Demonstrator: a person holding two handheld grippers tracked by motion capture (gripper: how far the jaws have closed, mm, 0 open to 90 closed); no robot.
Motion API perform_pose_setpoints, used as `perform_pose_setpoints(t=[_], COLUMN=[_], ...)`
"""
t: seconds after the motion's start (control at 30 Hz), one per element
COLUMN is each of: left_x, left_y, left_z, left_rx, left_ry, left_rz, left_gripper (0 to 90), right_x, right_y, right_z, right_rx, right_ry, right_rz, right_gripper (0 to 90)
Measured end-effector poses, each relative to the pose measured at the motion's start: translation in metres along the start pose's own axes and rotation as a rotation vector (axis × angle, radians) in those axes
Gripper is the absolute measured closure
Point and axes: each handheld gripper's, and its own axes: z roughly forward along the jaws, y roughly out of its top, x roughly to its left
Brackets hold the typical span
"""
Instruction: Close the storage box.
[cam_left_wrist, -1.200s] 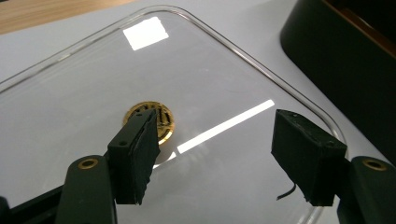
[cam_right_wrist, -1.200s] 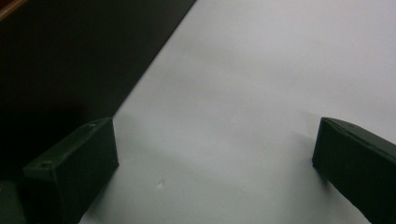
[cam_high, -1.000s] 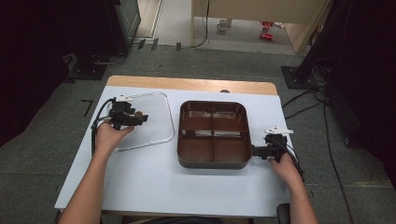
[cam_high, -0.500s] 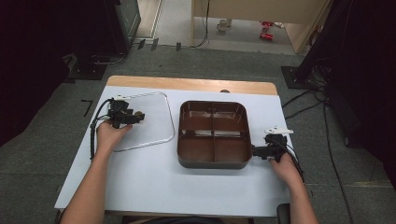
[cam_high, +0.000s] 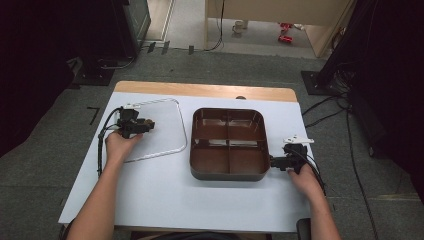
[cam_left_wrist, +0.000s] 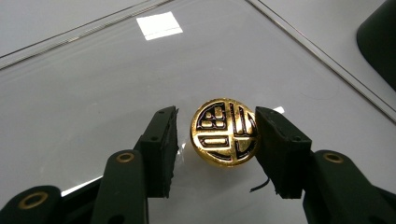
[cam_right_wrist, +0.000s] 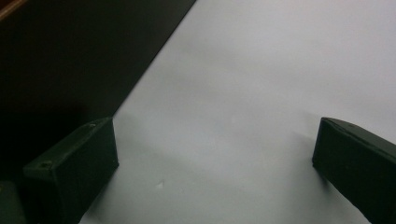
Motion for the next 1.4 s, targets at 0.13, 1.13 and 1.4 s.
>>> perform_pose_setpoints(t=[0.13, 1.13, 1.4], left_x=[0.0, -0.007, -0.018], left_y=[-0.001, 0.016, 0.027], left_z=[0.001, -0.026, -0.043], left_rx=[0.0, -0.016, -0.039], left_ry=[-0.006, -0.025, -0.033], left_rz=[0.006, -0.043, -0.029], left_gripper=[53.8, 59.5, 59.5], right_x=[0.0, 0.0, 0.0], right_y=[0.0, 0.0, 0.0], right_z=[0.0, 0.0, 0.0], right_rx=[0.0, 0.0, 0.0], right_ry=[0.0, 0.0, 0.0], right_rz=[0.0, 0.0, 0.0], right_gripper=[0.0, 0.0, 0.0])
